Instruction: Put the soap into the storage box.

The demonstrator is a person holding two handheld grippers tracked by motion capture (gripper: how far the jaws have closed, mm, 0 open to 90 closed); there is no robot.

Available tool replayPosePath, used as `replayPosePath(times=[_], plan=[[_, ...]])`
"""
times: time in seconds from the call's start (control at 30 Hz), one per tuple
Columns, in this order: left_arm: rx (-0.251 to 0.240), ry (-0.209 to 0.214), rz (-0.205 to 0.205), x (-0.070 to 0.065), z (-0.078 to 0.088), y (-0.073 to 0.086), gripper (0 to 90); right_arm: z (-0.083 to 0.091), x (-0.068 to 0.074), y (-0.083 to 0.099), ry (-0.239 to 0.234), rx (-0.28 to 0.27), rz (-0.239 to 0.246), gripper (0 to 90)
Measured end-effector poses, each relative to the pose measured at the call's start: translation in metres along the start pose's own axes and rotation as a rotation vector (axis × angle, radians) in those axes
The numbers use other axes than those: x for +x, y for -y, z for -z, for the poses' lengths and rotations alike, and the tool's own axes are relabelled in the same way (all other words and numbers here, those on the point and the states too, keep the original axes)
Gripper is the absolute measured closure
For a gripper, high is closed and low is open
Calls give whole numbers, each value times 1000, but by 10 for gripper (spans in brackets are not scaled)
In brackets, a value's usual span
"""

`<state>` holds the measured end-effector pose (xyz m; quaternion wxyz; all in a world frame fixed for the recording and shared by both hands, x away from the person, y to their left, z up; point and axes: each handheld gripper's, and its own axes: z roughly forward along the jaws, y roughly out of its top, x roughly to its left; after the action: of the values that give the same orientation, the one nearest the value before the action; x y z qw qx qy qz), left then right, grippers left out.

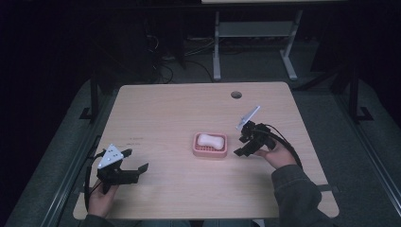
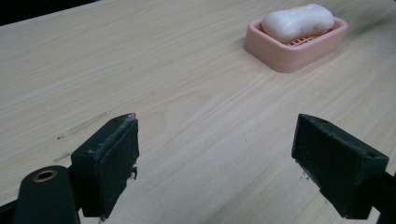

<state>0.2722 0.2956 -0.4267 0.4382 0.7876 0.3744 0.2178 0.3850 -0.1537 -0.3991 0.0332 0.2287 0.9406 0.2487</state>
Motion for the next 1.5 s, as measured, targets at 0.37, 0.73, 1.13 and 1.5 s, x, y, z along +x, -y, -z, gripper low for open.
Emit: replayPosePath(times=[0.37,0.73,1.13,1.5], plan=[[3,1,0,0,0,0,145,8,5,8,6,-5,-2,369],[3,1,-2,-1,-1,0,146,8,9,21,6,1,-21,363],[0,1,-2,-1,-1,1,145,11,13,41,14,-17,-41,363],[5,2,-5,-2,-2,1,145,15,16,62,16,-39,-73,364]])
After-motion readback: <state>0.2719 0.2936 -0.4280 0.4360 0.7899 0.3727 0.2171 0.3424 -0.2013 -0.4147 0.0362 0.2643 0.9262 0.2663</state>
